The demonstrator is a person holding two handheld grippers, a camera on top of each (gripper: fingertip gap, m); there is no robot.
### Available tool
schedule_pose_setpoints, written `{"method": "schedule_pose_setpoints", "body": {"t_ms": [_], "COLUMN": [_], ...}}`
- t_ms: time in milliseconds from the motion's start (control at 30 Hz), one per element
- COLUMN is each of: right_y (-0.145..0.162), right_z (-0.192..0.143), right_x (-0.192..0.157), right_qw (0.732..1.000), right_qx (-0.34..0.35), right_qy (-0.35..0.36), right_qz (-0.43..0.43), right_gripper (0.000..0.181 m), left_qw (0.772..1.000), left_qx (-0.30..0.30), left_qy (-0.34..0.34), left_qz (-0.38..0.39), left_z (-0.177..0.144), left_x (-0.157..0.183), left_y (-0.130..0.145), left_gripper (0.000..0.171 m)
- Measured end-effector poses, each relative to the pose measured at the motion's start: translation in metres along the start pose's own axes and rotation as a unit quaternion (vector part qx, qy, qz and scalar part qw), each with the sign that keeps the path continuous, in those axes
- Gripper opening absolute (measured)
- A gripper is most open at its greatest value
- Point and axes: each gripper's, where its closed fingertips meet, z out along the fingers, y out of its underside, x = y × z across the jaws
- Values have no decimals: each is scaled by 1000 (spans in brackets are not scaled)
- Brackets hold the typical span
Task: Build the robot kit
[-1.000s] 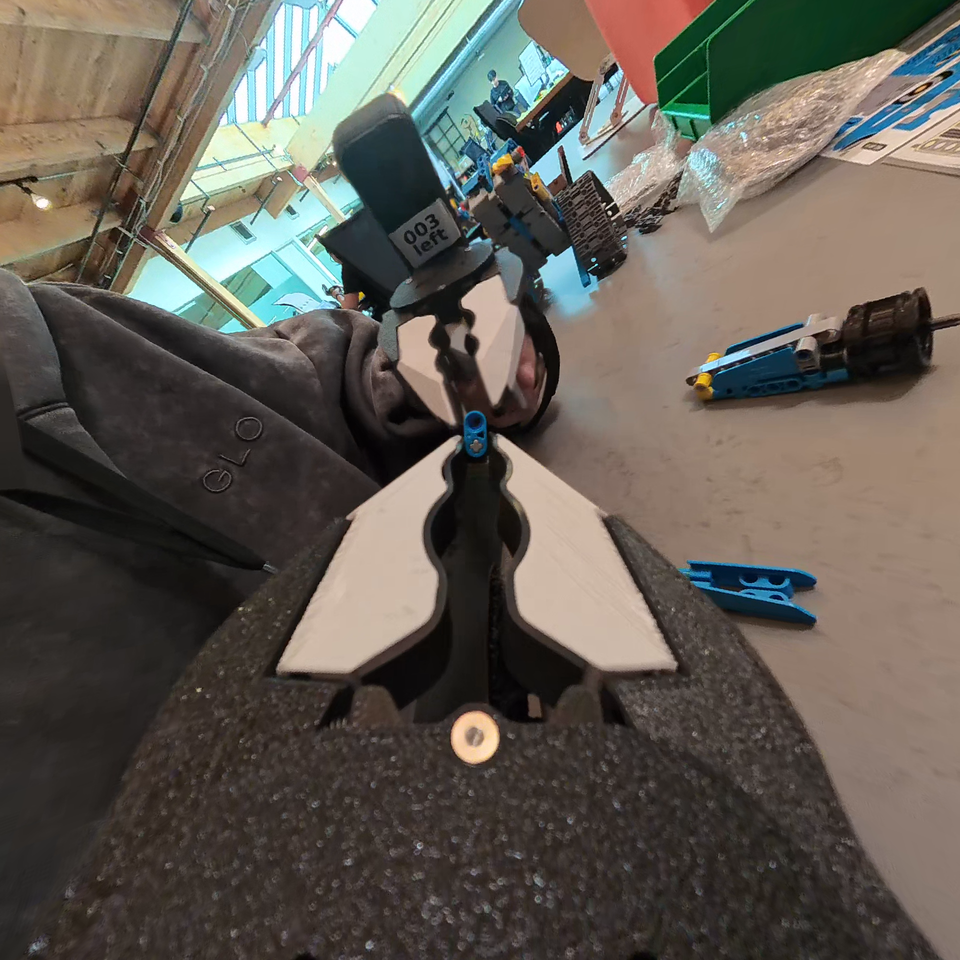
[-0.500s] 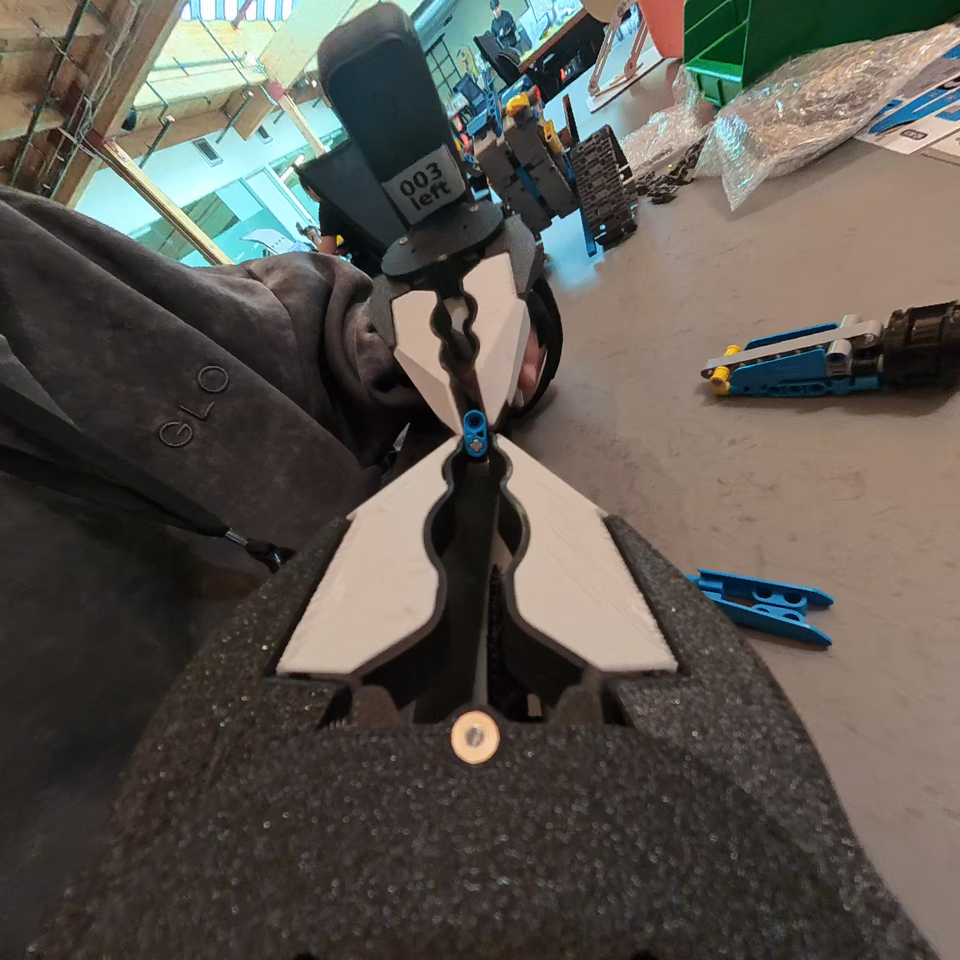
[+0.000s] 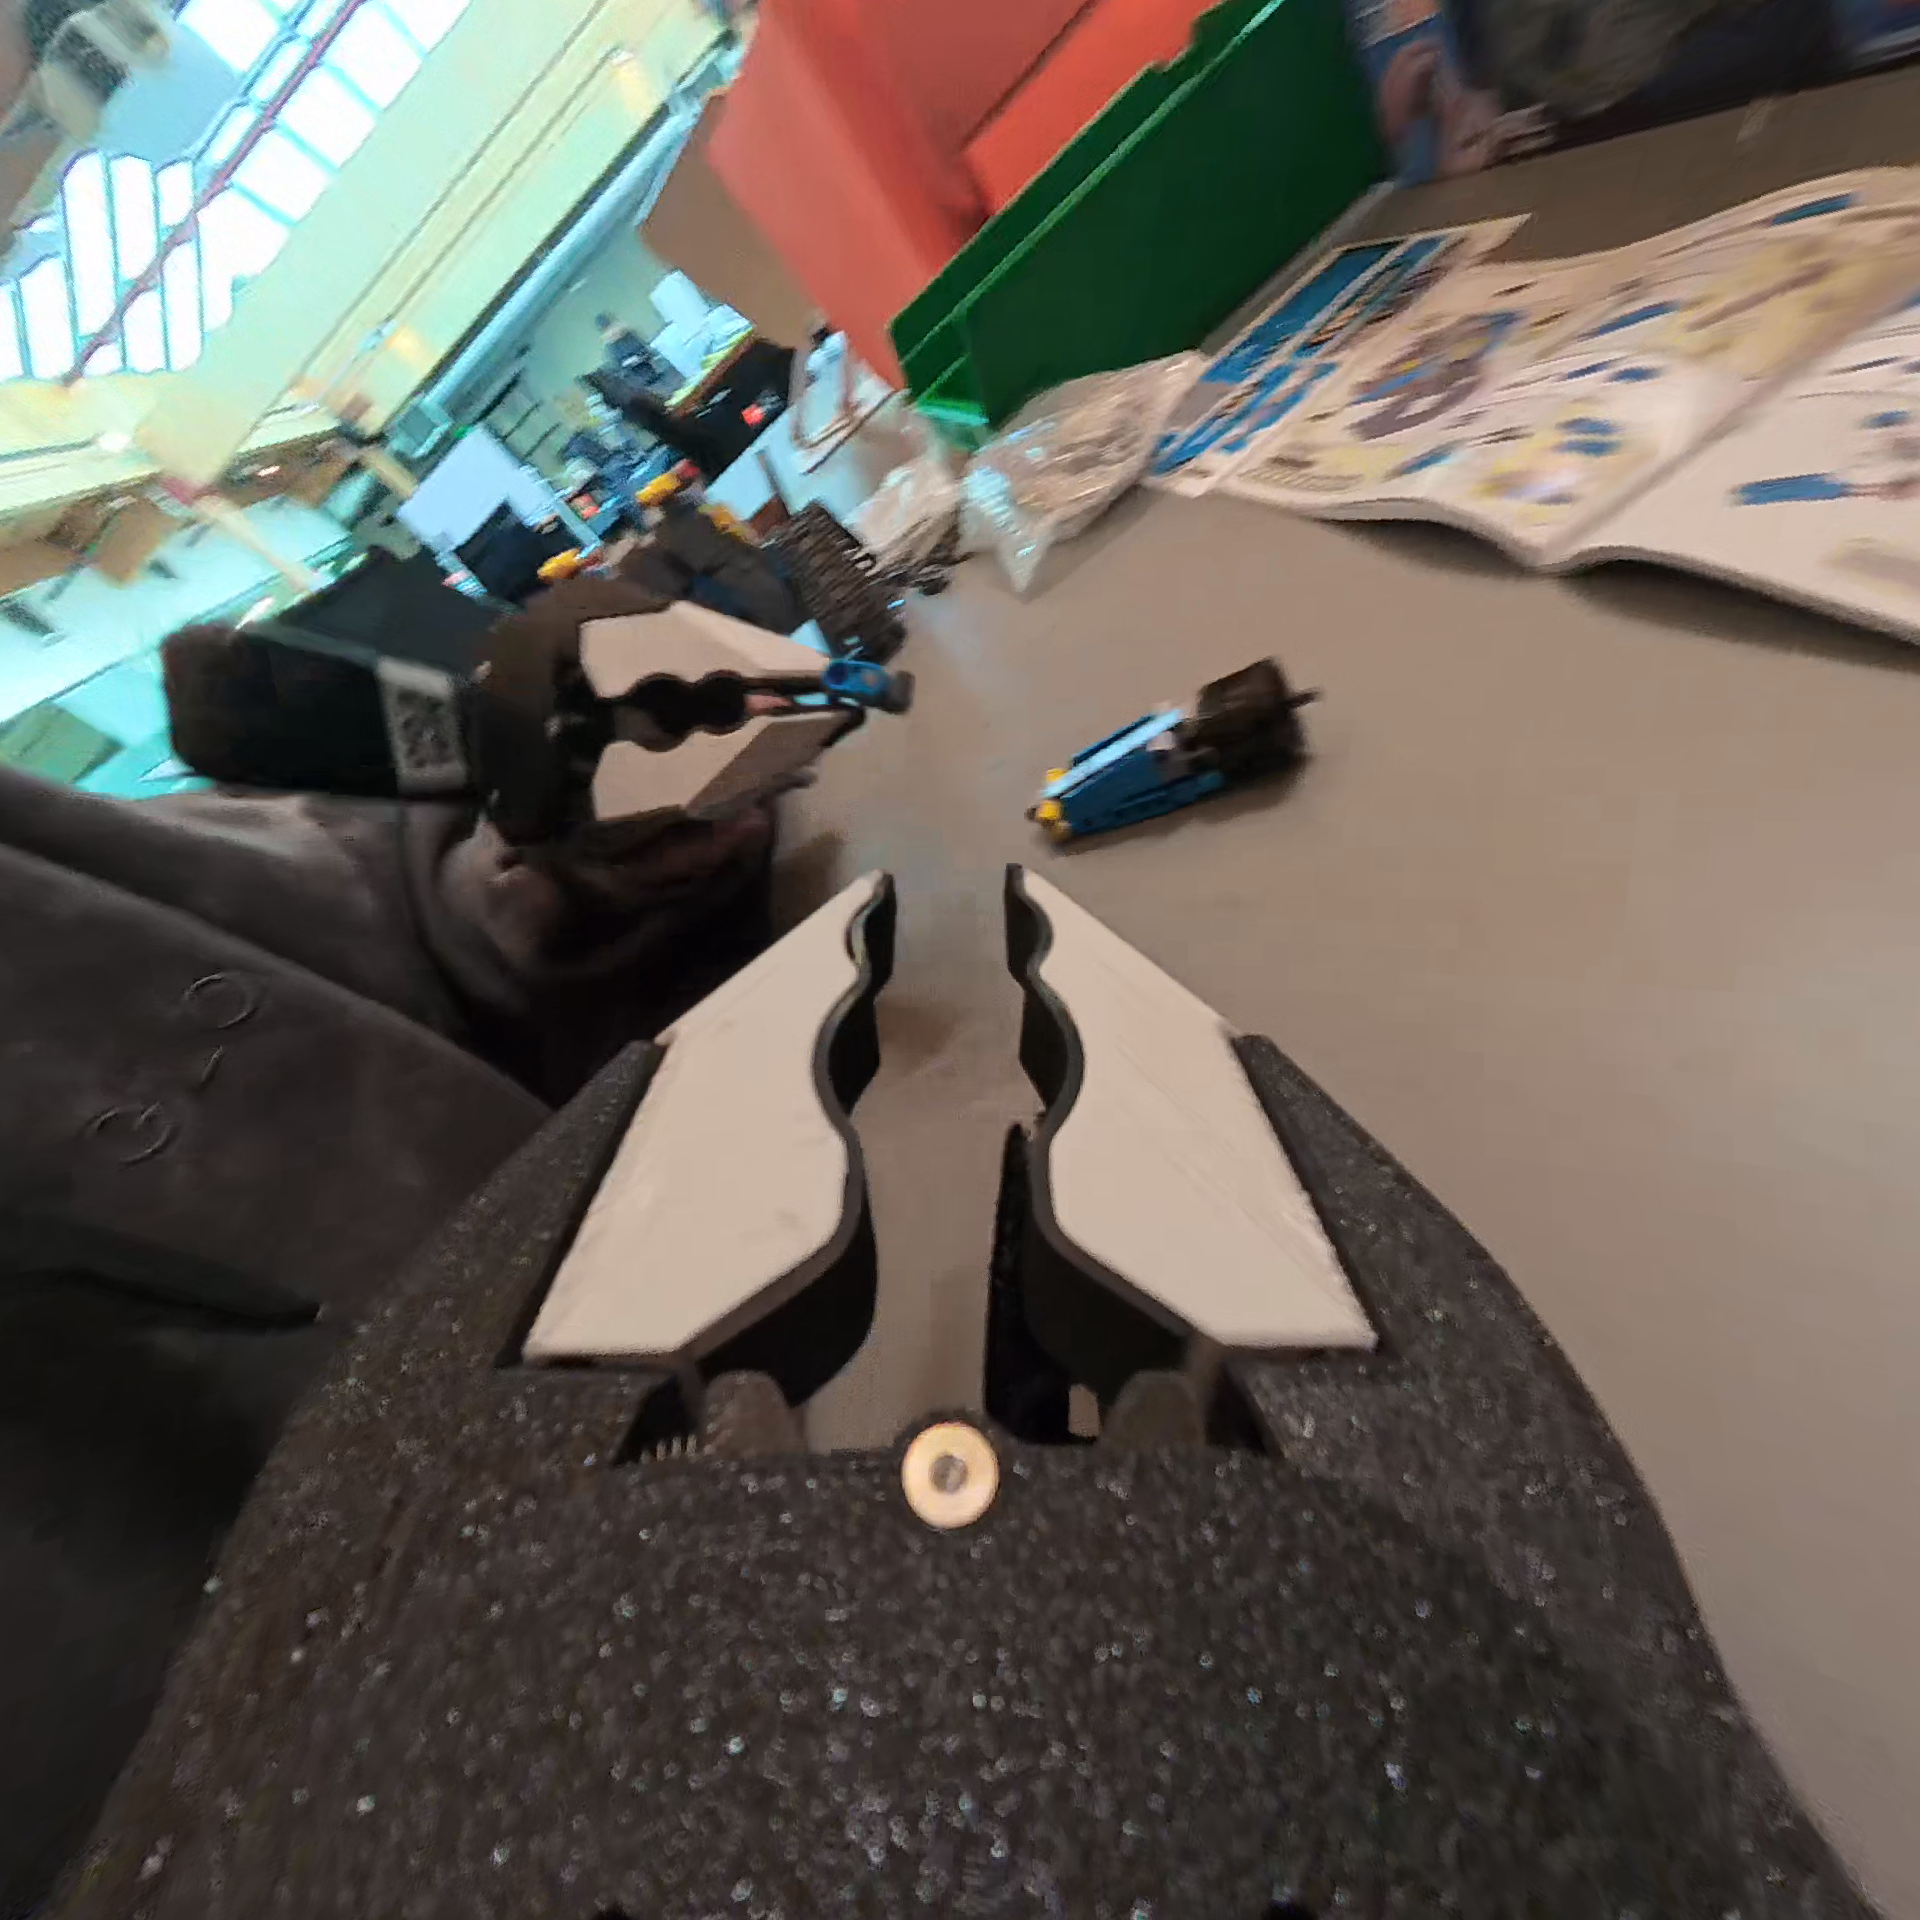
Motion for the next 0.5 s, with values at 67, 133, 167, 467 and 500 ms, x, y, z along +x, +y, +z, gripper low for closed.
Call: {"method": "schedule_pose_setpoints", "body": {"t_ms": [67,133,167,467,500], "right_y": [-5,-11,-13,-2,-1], "right_z": [-6,-10,-11,1,4], "right_x": [9,9,7,-2,-4], "right_qw": [1000,999,999,1000,1000], "right_qx": [14,32,38,3,-1], "right_qy": [20,12,4,-21,-20], "right_qz": [5,15,21,-2,-14], "right_gripper": [20,20,20,24,26], "left_qw": [997,995,995,982,980], "left_qx": [-19,-24,-21,22,24], "left_qy": [-34,-33,-34,-62,-64], "left_qz": [73,88,88,175,185], "left_z": [3,6,7,3,2], "left_x": [-5,-3,-2,6,7], "left_y": [9,11,9,-13,-14], "left_gripper": [3,3,3,3,3]}}
